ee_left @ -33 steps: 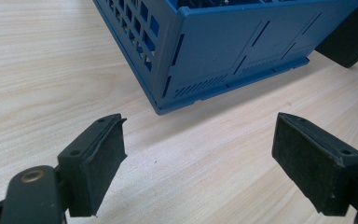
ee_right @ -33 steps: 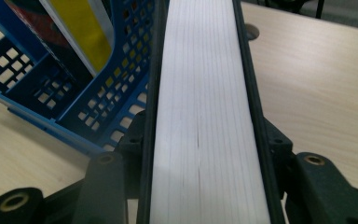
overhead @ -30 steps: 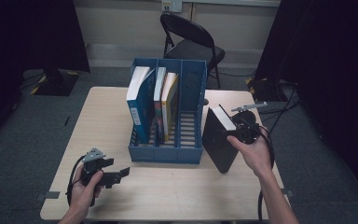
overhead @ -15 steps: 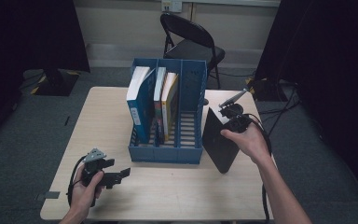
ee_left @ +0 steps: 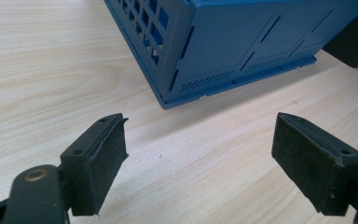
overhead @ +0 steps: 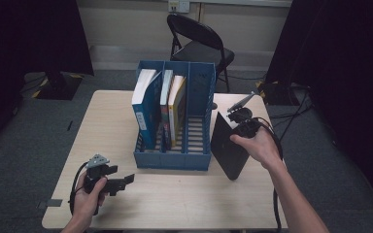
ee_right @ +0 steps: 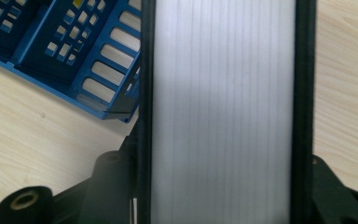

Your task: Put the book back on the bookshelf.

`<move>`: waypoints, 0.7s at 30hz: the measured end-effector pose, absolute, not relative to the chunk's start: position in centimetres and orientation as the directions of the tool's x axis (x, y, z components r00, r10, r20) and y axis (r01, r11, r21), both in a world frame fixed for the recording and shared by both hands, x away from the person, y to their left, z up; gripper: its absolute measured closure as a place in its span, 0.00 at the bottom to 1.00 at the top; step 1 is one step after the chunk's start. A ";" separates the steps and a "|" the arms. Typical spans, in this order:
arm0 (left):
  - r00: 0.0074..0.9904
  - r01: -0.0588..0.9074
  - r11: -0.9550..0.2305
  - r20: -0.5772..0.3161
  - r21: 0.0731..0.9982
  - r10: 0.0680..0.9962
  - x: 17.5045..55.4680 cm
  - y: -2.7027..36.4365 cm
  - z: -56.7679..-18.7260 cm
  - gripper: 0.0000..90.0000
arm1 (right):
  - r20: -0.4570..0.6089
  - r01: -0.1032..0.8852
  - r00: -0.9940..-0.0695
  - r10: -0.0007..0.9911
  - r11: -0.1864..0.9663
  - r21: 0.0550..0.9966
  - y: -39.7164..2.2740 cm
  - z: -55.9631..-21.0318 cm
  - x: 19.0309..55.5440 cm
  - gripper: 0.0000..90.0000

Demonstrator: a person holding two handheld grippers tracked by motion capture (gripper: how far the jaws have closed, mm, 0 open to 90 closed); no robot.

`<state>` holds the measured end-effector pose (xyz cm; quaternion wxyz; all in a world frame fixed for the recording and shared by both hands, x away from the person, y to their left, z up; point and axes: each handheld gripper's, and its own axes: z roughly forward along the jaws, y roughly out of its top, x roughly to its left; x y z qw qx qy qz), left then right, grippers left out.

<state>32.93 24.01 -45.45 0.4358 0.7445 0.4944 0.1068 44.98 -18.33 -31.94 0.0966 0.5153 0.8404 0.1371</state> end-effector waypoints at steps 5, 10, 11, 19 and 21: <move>0.481 0.646 -0.124 -0.276 0.753 0.832 33.0 24.1 -45.4 0.20 | -0.016 0.851 -0.436 0.900 0.418 0.317 -18.3 -31.8 45.1 0.59; 0.479 0.651 -0.122 -0.281 0.749 0.831 33.0 24.1 -45.5 0.20 | -0.020 0.857 -0.423 0.906 0.407 0.316 -18.5 -31.5 45.1 0.59; 0.479 0.652 -0.122 -0.281 0.748 0.832 33.0 24.1 -45.5 0.20 | -0.020 0.856 -0.422 0.906 0.405 0.321 -18.6 -31.4 45.1 0.59; 0.478 0.652 -0.127 -0.276 0.747 0.834 33.0 24.1 -45.5 0.20 | -0.021 0.845 -0.419 0.908 0.399 0.357 -19.4 -30.1 44.7 0.59; 0.481 0.651 -0.128 -0.276 0.748 0.832 33.0 24.0 -45.5 0.20 | -0.010 0.840 -0.423 0.906 0.396 0.372 -19.6 -29.8 44.7 0.59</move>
